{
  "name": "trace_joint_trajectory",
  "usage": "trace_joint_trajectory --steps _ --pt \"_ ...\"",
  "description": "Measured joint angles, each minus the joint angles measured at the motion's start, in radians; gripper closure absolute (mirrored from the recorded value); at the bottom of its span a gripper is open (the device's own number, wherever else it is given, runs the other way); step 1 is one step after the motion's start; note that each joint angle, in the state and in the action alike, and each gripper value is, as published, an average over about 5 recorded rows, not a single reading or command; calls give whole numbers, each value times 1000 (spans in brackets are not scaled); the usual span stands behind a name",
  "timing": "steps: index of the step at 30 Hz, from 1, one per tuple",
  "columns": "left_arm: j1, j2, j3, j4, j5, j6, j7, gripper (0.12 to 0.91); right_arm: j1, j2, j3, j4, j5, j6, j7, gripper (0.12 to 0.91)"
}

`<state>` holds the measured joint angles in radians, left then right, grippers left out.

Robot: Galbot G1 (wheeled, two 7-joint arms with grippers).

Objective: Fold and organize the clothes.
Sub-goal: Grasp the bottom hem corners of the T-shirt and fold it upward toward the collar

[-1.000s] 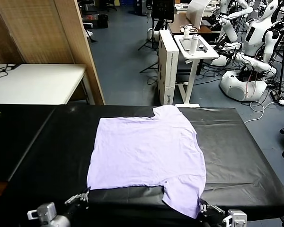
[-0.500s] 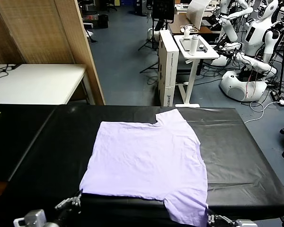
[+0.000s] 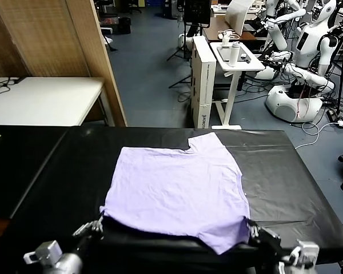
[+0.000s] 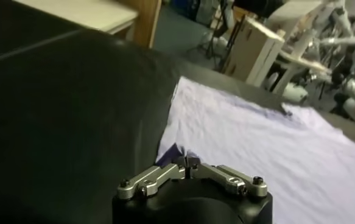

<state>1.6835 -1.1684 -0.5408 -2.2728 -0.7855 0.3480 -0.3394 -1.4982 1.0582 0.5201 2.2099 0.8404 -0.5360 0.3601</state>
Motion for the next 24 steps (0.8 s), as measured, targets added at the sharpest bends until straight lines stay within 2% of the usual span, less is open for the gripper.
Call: trace_joint_trajectory --steps 11,24 --pt "-188 -3 58 140 20 -5 7 881 216 2 -128 -176 -6 11 5 886" --pt "-250 22 49 223 26 -16 12 881 264 8 -126 -233 -4 15 4 886"
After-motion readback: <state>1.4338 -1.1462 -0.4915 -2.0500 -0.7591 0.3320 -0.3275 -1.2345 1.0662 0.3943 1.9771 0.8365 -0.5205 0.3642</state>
